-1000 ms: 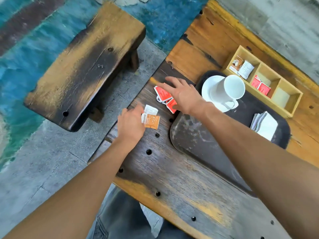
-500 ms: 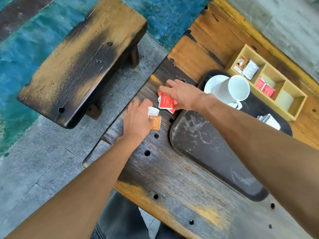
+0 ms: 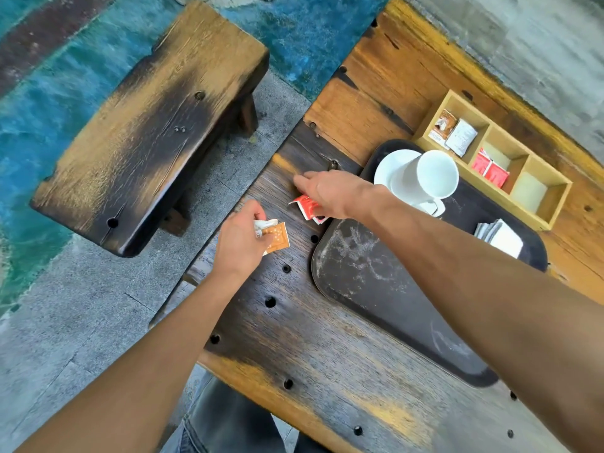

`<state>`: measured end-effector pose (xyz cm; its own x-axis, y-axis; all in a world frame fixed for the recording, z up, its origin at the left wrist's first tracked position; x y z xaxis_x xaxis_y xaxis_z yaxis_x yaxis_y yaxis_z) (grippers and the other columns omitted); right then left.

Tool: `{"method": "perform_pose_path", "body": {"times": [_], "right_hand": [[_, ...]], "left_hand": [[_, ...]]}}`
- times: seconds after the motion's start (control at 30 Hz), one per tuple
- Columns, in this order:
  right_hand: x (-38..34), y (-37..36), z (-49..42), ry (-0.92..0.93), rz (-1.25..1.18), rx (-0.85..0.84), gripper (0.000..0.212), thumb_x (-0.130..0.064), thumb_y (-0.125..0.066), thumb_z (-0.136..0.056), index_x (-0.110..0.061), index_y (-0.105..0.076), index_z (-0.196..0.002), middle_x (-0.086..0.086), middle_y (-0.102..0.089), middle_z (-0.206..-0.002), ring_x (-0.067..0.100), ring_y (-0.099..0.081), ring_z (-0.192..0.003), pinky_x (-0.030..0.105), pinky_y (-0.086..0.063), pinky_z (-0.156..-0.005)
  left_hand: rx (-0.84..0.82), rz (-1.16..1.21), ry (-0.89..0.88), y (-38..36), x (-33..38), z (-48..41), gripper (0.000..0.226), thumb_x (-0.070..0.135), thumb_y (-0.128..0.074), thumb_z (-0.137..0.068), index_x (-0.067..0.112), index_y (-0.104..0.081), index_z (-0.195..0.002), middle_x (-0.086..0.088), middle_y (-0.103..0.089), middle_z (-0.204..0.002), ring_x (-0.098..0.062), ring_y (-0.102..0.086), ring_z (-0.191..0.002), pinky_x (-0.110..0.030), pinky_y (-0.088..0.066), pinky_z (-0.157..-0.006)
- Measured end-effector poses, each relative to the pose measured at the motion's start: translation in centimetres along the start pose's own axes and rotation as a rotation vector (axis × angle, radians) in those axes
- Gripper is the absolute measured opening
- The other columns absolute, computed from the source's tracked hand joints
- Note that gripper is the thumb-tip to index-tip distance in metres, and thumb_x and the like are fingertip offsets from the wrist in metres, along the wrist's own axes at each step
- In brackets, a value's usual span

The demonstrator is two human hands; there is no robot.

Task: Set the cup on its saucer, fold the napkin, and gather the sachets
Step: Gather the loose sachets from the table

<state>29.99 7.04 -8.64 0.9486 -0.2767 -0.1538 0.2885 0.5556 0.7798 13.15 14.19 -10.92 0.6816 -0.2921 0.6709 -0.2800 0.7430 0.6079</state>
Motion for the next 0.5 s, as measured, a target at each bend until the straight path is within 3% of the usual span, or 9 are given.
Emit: {"method": "perform_pose_path", "body": {"times": [0.13,0.23,0.27,0.33,0.37,0.43,0.5], "right_hand": [[-0.1,0.3,0.8,0.061,-0.08,0.0,0.025,-0.025,-0.062,-0.098,-0.013,-0.055,-0.119,0.01,-0.065,-0.111,0.031,-0.066,-0.098,0.041,-0.053,-0.086],[0.5,1.4,1.9,0.026,-0.215,0.103,0.022,-0.023,-0.061,-0.098,-0.011,-0.06,-0.116,0.011,-0.065,-0.114,0.03,-0.063,-0.104,0.035,-0.047,-0.085],[0.9,2.1,2.5,0.007,-0.252,0.164,0.02,-0.022,-0.062,-0.098,-0.011,-0.06,-0.113,0.011,-0.065,-0.113,0.03,-0.062,-0.104,0.037,-0.047,-0.085],[2.2,3.6,4.1,-0.043,-0.314,0.294,0.02,-0.021,-0.063,-0.096,-0.009,-0.058,-0.111,0.011,-0.066,-0.11,0.031,-0.062,-0.103,0.041,-0.047,-0.087],[3.1,4.4,5.0,-0.071,-0.349,0.355,0.021,-0.02,-0.064,-0.096,-0.008,-0.058,-0.111,0.011,-0.066,-0.111,0.031,-0.061,-0.104,0.042,-0.047,-0.087],[5.1,5.8,6.8,-0.113,-0.413,0.458,0.022,-0.018,-0.065,-0.095,-0.005,-0.058,-0.111,0.012,-0.067,-0.111,0.032,-0.061,-0.103,0.044,-0.047,-0.087],[7.5,6.8,8.9,-0.154,-0.463,0.543,0.02,-0.017,-0.066,-0.094,-0.005,-0.059,-0.107,0.012,-0.067,-0.107,0.032,-0.061,-0.098,0.041,-0.046,-0.083]], "left_hand": [[-0.004,0.077,0.039,0.7,0.1,-0.7,0.023,0.009,-0.081,-0.079,0.017,-0.065,-0.094,0.003,-0.067,-0.083,-0.018,-0.062,-0.076,-0.028,-0.044,-0.069],[0.017,0.208,0.122,1.3,0.1,-1.6,0.021,0.005,-0.082,-0.078,0.015,-0.071,-0.094,0.004,-0.069,-0.08,0.0,-0.061,-0.064,-0.012,-0.045,-0.06],[0.024,0.272,0.149,1.6,0.2,-2.0,0.022,0.005,-0.082,-0.078,0.015,-0.072,-0.095,-0.001,-0.071,-0.084,0.0,-0.062,-0.064,-0.014,-0.048,-0.062],[0.038,0.403,0.202,1.9,1.0,-2.7,0.022,0.004,-0.081,-0.079,0.014,-0.072,-0.097,-0.011,-0.074,-0.096,-0.016,-0.065,-0.077,-0.032,-0.054,-0.073],[0.041,0.456,0.214,2.0,1.6,-3.2,0.022,0.003,-0.08,-0.08,0.014,-0.071,-0.097,-0.013,-0.073,-0.099,-0.021,-0.065,-0.082,-0.034,-0.054,-0.072],[0.026,0.533,0.208,1.9,3.7,-4.2,0.021,0.002,-0.079,-0.081,0.016,-0.069,-0.093,-0.012,-0.071,-0.098,-0.023,-0.065,-0.084,-0.026,-0.053,-0.064],[-0.009,0.529,0.164,1.3,6.9,-5.2,0.021,0.003,-0.078,-0.082,0.02,-0.068,-0.09,-0.013,-0.07,-0.098,-0.025,-0.065,-0.085,-0.03,-0.052,-0.068]]}}
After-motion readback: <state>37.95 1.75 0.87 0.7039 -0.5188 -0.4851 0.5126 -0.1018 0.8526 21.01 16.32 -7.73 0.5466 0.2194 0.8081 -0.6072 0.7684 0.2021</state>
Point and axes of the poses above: each hand's wrist, its own z-axis away from the middle knuckle, its own y-axis out of the back of the hand, x = y × z, the point moved 6 cm from there along -z, towards the middle knuckle
